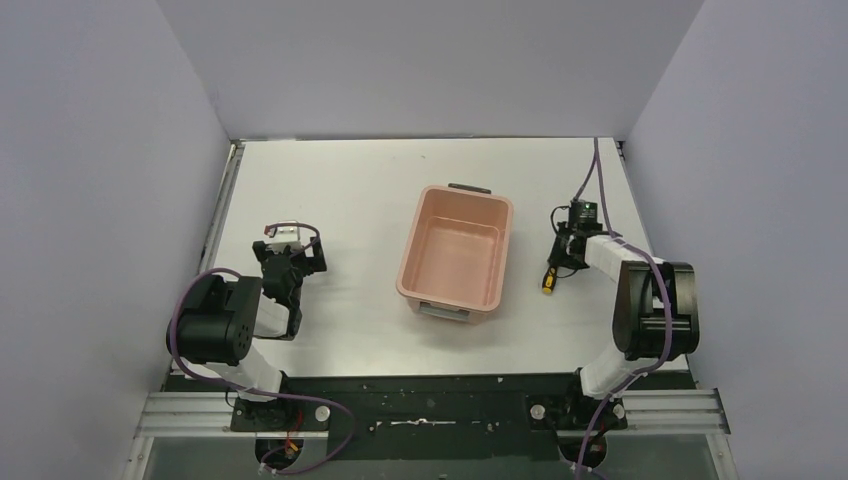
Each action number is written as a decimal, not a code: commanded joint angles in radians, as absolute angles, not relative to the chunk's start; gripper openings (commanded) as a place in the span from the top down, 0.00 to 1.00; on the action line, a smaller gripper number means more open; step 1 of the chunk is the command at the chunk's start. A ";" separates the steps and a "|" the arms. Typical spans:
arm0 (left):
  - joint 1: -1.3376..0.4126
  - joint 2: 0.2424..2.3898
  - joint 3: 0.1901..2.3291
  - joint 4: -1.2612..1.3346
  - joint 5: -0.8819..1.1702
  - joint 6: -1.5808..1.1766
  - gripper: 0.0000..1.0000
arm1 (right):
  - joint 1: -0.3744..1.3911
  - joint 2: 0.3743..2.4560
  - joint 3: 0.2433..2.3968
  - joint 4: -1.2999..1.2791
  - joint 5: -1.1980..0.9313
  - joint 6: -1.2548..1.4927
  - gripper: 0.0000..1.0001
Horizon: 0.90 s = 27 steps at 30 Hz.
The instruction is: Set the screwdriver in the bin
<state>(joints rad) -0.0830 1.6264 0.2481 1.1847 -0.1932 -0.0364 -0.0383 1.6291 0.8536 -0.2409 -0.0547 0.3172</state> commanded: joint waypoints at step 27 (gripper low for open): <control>-0.077 1.611 0.254 1.211 -0.183 -0.027 0.03 | 0.640 1.526 1.588 -0.704 0.153 0.498 1.00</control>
